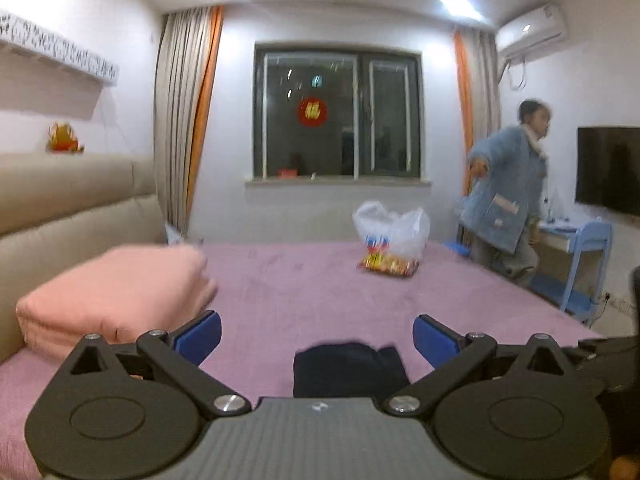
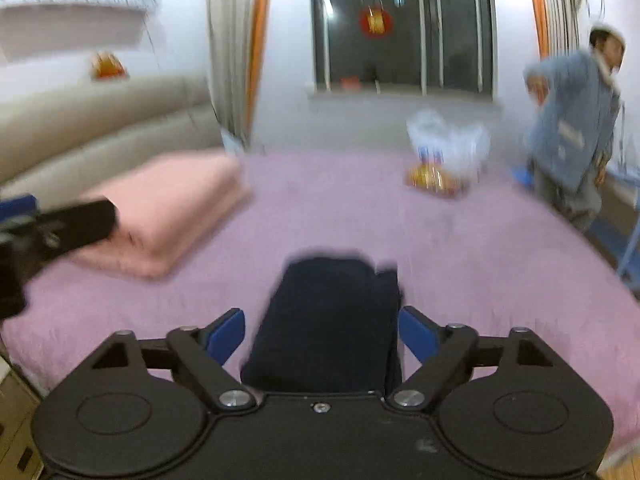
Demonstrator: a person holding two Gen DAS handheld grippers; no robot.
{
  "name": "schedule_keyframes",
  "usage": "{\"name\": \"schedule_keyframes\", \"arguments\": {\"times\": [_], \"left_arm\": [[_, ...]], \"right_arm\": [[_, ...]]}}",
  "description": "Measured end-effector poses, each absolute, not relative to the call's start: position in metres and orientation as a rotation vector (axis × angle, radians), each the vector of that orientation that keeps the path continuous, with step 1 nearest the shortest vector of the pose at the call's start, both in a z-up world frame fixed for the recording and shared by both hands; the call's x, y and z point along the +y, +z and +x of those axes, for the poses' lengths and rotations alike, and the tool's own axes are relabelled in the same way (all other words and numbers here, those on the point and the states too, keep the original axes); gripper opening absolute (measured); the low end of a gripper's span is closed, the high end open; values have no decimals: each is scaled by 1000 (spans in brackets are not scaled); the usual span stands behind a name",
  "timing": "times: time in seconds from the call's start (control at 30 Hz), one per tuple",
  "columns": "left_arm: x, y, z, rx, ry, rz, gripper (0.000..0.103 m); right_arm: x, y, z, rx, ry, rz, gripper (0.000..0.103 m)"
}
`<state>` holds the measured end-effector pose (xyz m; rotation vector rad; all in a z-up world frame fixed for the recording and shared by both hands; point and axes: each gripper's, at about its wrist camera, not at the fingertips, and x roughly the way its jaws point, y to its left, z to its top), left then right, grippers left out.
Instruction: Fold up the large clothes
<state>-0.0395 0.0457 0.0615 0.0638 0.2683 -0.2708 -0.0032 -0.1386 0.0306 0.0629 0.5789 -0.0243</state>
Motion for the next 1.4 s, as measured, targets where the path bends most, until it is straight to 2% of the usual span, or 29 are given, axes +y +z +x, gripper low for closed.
{"name": "schedule_keyframes", "arguments": {"times": [0.17, 0.37, 1.4], "left_arm": [[49, 16, -3, 499, -161, 41, 100], [72, -11, 27, 649, -78, -15, 98], [70, -28, 27, 712, -50, 62, 96]], "right_arm": [[-142, -19, 31, 783, -75, 97, 100], [-143, -32, 44, 804, -123, 82, 100], [-135, -35, 36, 817, -137, 111, 100]]}}
